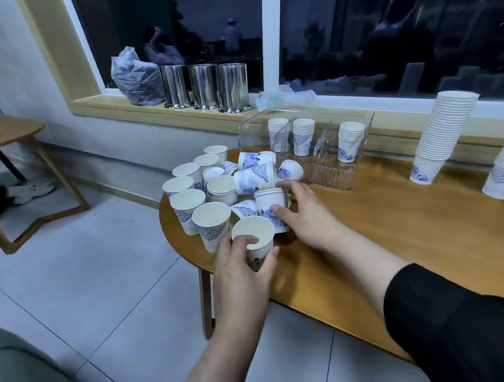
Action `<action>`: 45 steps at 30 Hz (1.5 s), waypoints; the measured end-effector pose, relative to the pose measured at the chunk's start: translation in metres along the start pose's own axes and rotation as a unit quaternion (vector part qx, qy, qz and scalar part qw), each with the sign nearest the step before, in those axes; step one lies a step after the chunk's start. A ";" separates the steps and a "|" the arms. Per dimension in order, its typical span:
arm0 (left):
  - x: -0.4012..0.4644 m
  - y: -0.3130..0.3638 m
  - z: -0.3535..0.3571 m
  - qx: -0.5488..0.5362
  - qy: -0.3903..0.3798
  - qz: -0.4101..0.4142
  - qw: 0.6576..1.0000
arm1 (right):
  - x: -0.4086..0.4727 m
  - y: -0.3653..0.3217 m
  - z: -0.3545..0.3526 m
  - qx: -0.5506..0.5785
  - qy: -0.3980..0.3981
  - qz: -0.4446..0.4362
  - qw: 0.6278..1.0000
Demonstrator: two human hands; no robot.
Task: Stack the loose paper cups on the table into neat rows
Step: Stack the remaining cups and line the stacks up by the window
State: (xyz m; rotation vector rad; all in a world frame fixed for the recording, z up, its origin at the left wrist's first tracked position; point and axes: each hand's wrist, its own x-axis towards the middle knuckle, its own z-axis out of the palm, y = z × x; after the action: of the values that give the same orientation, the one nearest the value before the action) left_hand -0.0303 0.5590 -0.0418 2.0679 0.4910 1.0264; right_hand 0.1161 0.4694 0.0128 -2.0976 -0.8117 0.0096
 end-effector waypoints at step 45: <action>0.007 0.124 0.154 -0.107 0.006 0.303 0.947 | -0.126 0.176 -0.167 0.001 0.193 0.054 0.980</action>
State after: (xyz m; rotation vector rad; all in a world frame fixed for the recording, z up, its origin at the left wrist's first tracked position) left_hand 0.0976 0.4127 -0.0023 2.0513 -0.2722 1.3687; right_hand 0.1603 0.2061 -0.0449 -2.0493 -0.4618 -0.3291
